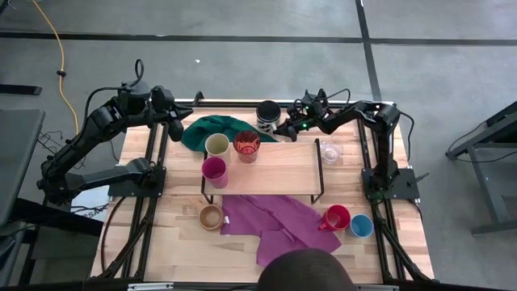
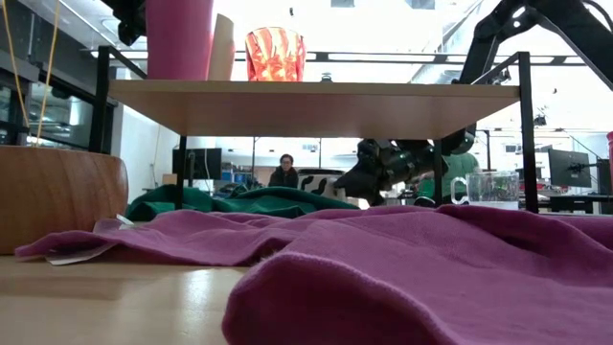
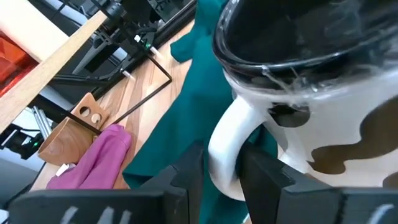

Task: Stack small to large cups/mugs on shelf
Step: Put the white mug on the shelf

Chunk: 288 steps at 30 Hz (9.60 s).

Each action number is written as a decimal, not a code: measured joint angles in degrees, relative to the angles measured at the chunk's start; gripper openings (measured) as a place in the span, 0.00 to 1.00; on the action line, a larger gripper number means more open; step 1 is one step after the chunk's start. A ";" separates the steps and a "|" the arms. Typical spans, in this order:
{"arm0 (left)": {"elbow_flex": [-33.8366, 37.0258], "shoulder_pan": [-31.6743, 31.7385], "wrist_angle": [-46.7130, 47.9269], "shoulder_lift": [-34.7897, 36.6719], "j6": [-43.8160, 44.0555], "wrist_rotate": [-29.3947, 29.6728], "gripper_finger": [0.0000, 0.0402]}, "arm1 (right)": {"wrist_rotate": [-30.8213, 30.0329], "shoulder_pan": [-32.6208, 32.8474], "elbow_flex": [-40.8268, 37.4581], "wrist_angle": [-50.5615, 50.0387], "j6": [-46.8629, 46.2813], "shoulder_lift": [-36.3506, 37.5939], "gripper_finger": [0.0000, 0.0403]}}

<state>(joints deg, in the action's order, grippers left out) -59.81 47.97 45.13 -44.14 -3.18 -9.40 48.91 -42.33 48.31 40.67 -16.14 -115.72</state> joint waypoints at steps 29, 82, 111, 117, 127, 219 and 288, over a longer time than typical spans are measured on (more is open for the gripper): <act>0.00 0.02 0.02 0.00 -0.22 0.02 0.06 | -0.91 -0.04 -0.04 4.46 -2.21 0.00 0.04; 0.00 0.02 -3.10 0.02 -1.36 0.02 0.06 | 2.48 -4.36 8.28 -10.78 -2.87 19.43 0.04; 0.00 0.02 -8.19 0.02 -2.84 1.96 0.06 | -13.06 3.84 8.22 -37.11 -4.40 45.29 0.03; 0.00 0.02 -8.29 0.02 -4.25 1.96 0.06 | -19.48 7.51 8.22 -40.90 -4.83 49.04 0.03; 0.00 0.02 -8.60 0.11 -5.64 -0.82 0.06 | -29.73 14.11 8.22 -45.55 -5.84 53.40 0.03; 0.00 -0.01 -14.85 8.76 4.74 -8.20 0.06 | -66.17 57.39 -8.98 -41.27 -17.11 73.04 0.03; 0.00 -0.01 -10.62 12.66 1.84 -13.65 0.06 | -66.80 64.83 -4.94 -2.06 -23.50 29.81 0.02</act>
<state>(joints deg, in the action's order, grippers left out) -59.81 47.97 34.50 -31.48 -1.34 -23.05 -17.89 22.50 43.38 38.60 -39.64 -85.91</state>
